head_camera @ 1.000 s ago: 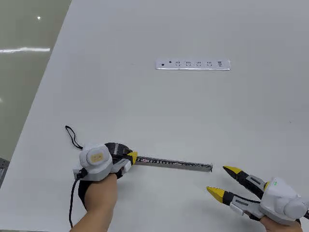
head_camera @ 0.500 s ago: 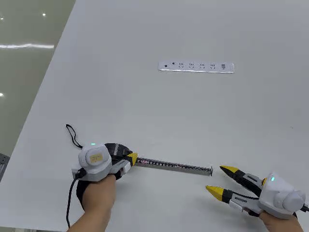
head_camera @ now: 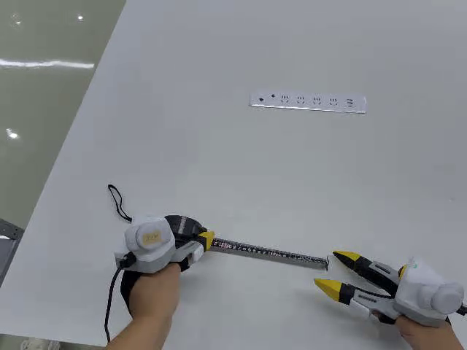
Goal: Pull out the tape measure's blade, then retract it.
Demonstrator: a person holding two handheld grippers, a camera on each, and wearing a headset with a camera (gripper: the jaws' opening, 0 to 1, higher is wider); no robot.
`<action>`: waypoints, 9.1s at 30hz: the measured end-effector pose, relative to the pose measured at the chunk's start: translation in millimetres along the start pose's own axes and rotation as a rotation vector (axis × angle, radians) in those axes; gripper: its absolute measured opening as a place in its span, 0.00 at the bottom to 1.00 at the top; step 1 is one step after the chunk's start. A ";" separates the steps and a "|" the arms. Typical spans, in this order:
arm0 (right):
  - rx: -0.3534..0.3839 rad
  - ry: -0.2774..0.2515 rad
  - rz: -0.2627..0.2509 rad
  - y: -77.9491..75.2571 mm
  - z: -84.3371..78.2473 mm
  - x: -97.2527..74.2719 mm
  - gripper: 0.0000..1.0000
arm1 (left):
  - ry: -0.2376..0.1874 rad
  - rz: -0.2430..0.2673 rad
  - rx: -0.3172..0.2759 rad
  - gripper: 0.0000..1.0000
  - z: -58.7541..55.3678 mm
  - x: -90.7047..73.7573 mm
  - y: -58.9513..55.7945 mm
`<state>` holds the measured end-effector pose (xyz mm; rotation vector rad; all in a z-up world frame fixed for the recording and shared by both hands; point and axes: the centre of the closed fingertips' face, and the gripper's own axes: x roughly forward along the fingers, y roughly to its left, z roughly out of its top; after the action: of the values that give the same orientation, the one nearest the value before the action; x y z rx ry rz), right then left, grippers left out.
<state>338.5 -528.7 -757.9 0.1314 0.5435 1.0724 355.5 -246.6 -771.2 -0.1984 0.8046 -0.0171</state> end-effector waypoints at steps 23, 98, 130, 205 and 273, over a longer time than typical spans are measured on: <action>0.047 0.014 0.075 -2.8 -5.5 12.5 0.33 | 0.001 -0.002 0.001 0.69 -0.5 0.4 0.0; -0.120 -0.003 0.064 -1.4 -7.2 15.9 0.13 | 0.031 0.029 0.005 0.68 -2.6 1.0 2.2; -0.140 0.012 0.104 8.2 -0.3 43.2 0.13 | 0.031 0.028 0.002 0.68 -2.5 0.9 2.1; -0.172 0.044 0.210 51.1 10.8 115.0 0.13 | 0.033 0.029 -0.004 0.68 -2.9 1.2 2.6; -0.216 0.056 0.251 84.4 21.3 179.9 0.13 | 0.034 0.026 -0.020 0.68 -2.9 1.1 1.9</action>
<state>346.5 -329.6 -773.6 -0.0215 0.4655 1.3761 354.1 -245.3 -774.4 -0.2064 0.8419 0.0122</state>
